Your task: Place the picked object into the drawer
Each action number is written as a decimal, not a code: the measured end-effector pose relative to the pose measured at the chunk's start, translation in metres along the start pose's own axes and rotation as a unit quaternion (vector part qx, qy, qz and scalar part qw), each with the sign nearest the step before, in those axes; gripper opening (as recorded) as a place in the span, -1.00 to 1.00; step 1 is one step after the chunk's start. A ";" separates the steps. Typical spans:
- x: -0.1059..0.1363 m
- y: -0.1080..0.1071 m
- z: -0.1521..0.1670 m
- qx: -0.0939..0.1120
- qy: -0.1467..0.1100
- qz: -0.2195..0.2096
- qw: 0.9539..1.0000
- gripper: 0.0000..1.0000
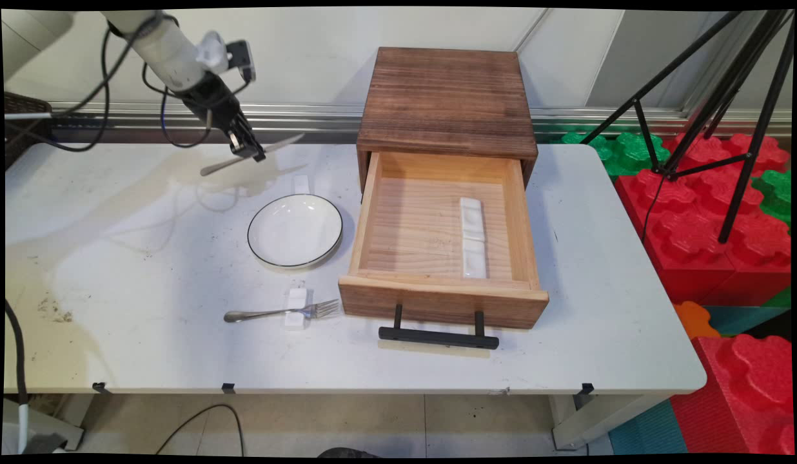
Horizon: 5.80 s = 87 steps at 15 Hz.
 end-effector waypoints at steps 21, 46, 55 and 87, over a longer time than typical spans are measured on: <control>0.105 0.071 -0.145 0.036 0.114 0.068 0.990 -1.00; 0.231 0.190 -0.085 -0.048 0.156 0.148 0.975 -1.00; 0.251 0.206 -0.031 -0.070 0.147 0.161 0.974 -1.00; 0.259 0.206 0.109 -0.096 0.112 0.179 0.973 -1.00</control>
